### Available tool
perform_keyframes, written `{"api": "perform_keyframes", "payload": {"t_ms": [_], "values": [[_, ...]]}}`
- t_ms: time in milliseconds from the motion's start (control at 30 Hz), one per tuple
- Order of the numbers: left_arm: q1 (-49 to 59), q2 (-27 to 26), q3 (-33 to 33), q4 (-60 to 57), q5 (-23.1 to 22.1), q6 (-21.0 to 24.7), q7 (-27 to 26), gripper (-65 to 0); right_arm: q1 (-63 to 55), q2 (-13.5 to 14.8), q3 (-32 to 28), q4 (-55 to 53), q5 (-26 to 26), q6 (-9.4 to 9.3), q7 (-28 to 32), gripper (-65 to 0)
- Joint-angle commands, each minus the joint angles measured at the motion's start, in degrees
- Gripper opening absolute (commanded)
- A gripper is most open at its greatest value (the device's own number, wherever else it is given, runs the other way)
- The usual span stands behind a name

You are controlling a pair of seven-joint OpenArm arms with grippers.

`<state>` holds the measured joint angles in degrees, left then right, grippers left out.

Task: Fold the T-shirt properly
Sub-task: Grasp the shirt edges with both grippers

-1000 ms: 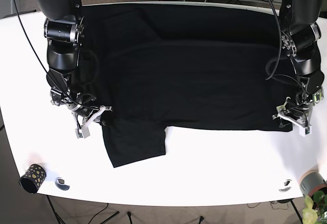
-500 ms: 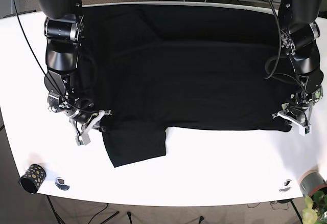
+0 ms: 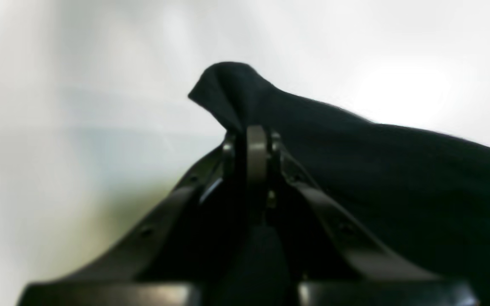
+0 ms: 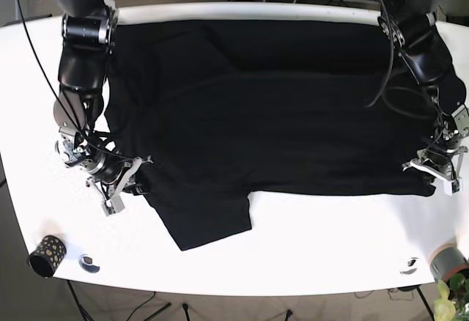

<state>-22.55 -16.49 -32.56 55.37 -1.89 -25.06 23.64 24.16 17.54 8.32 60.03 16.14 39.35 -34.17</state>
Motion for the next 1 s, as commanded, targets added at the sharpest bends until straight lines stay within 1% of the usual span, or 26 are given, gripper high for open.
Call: {"api": "perform_keyframes", "payload": {"t_ms": [0,100,200,233,267,367,400,500,600,700,767,900,967], "values": [[0.0,-0.52,-0.28,5.15,-0.7,-0.04,0.32,-65.0,0.06,0.53,0.17,5.42,1.31,0.65,-0.07,-57.9],[2.55,-0.17,-0.81,8.67,-0.7,-0.04,1.28,-65.0,-2.32,0.53,0.17,9.2,1.13,0.65,-0.86,-57.5],[3.95,-0.17,-0.81,9.2,-0.7,-0.04,1.28,-65.0,-2.4,0.53,0.17,8.23,1.13,0.65,-0.86,-56.6],[4.13,-0.17,-0.89,9.11,-0.7,-0.04,1.28,-65.0,-2.05,0.53,0.17,7.27,1.13,0.65,-0.86,-55.3],[4.22,-0.17,-0.89,9.11,-0.7,-0.04,1.28,-65.0,-1.61,0.53,0.17,6.04,1.13,0.65,-0.86,-53.0],[4.66,-0.17,-0.81,9.11,-0.7,-0.04,1.28,-65.0,0.76,0.44,0.25,1.73,1.13,0.65,-0.6,-40.6],[4.83,-0.17,-0.81,9.11,-0.7,-0.04,1.28,-65.0,1.73,0.44,0.25,-0.03,1.13,0.65,-0.16,-34.6],[4.83,-0.17,-0.81,9.11,-0.7,-0.04,1.28,-65.0,3.75,0.44,0.17,-5.04,1.05,0.65,3.1,-23.5],[4.83,-0.17,-0.72,9.11,-0.7,-0.04,1.28,-65.0,6.39,0.53,-0.01,-11.63,1.05,0.65,7.49,-17.6],[4.83,-0.17,-0.72,9.11,-0.7,-0.04,1.28,-65.0,9.46,0.61,-0.1,-19.19,0.87,0.65,11.18,-16.5],[4.83,-0.17,-0.72,9.11,-0.7,-0.04,1.28,-65.0,11.31,0.61,-0.1,-23.68,-0.19,0.65,13.91,-16.5],[4.92,-0.17,-0.72,9.37,-0.7,-0.04,1.28,-65.0,14.3,0.35,0.17,-31.77,-6.16,0.65,19.98,-16.5],[4.92,-0.17,-0.72,9.37,-0.7,-0.04,1.28,-65.0,14.56,0.26,0.17,-33.35,-8.1,0.65,22.35,-16.5]]}}
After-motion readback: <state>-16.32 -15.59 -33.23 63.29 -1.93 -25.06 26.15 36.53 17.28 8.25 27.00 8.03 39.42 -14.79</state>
